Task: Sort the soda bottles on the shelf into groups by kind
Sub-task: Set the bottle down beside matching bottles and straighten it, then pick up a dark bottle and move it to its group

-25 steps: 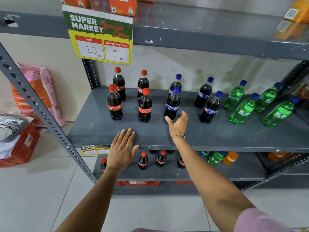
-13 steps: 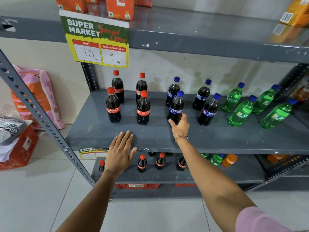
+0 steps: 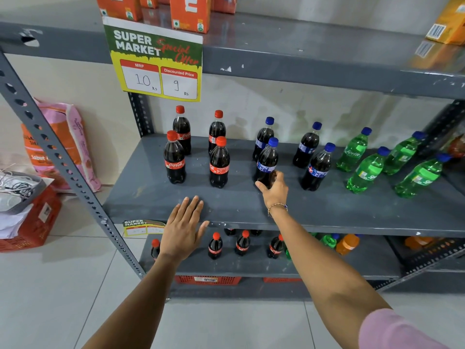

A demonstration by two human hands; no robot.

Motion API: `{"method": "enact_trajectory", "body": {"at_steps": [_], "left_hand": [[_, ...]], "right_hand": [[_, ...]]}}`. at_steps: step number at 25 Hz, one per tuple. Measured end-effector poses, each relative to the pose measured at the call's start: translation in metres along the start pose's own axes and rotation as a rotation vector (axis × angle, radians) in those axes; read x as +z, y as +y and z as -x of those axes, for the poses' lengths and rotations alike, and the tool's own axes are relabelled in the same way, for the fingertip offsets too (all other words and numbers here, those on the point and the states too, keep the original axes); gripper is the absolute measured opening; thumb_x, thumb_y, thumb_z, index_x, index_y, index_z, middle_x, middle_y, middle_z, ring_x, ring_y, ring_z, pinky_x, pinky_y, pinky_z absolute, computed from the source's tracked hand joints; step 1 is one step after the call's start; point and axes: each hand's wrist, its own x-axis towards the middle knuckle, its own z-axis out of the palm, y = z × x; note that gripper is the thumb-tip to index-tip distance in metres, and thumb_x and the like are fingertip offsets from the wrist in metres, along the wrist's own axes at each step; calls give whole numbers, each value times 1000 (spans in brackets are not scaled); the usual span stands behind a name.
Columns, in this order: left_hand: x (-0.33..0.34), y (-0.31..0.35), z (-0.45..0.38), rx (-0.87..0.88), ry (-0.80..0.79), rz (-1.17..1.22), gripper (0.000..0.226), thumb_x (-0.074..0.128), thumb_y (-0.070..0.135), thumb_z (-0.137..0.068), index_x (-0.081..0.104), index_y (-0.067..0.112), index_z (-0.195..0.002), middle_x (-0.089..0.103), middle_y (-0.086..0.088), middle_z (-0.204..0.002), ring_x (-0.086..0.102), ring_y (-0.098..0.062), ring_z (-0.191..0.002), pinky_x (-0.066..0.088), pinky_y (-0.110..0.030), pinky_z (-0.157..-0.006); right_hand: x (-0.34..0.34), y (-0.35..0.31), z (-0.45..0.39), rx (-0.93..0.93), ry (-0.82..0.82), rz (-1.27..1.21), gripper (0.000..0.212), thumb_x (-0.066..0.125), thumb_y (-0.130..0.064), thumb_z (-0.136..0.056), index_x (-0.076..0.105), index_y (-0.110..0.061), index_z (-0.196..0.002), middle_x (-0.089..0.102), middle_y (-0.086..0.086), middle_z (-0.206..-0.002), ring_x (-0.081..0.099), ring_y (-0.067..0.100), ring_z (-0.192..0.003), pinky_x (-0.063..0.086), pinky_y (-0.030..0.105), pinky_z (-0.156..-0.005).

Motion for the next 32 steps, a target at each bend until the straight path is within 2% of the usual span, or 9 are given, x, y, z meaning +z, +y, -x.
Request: {"method": "enact_trajectory", "body": {"at_steps": [2,4,6,8,10,15,24,28,32], "left_hand": [[1,-1,0,4,-1,-9,61,26,49,-96,42,9,-139,41,-11,-147,31,-28,-139,16,-38,-115],[1,-1,-1,5,3,-10,60,29,48,-96,42,8,-139,41,-11,-147,31,-28,-139,16,-38,-115],[2,-2,0,7,8,-7,60,30,48,-96,42,8,-139,40,-11,-147,31,-28,-139,17,-39,-115],[2,-1,0,13,18,-2,60,30,48,-96,43,8,-138,42,-12,-146,32,-28,-138,20,-39,-114],[2,-1,-1,14,24,12,59,31,48,-96,44,7,-138,43,-12,-145,34,-29,-137,21,-40,-114],[3,-2,-1,18,41,23,59,32,47,-96,45,7,-137,44,-12,-144,35,-29,-137,22,-39,-114],[10,-3,-1,14,71,27,58,32,48,-96,44,9,-138,43,-11,-145,34,-28,-137,21,-39,-114],[10,-4,0,21,81,29,59,30,48,-96,44,9,-138,43,-10,-146,34,-28,-138,21,-39,-113],[11,-4,-1,28,77,28,59,29,47,-97,42,8,-139,41,-11,-147,33,-29,-138,18,-39,-114]], "right_hand": [[8,-2,9,62,120,-40,63,72,-8,-74,37,3,-124,45,21,-129,47,33,-117,37,32,-99],[23,-8,28,53,199,-14,41,63,0,-77,44,5,-113,46,21,-121,48,32,-111,30,18,-86],[44,-15,49,-27,64,32,25,57,2,-79,51,3,-103,52,20,-113,53,30,-104,32,15,-84],[61,-26,61,-90,-148,30,35,61,-5,-81,49,1,-114,51,20,-121,53,28,-110,39,26,-99],[71,-35,58,-105,-252,57,58,66,-14,-81,37,1,-129,43,19,-136,42,30,-126,34,39,-108],[75,-39,38,-164,-256,73,52,72,-16,-74,48,3,-115,57,22,-119,52,35,-113,41,39,-95],[81,-42,32,-183,-247,88,43,74,-15,-72,52,2,-106,60,22,-111,54,34,-106,43,39,-92],[78,-46,29,-170,-282,114,49,75,-16,-71,50,1,-109,60,21,-115,55,33,-108,43,38,-92],[65,-38,34,-100,-340,116,63,70,-14,-76,38,-3,-128,54,17,-128,54,29,-114,44,37,-98]]}}
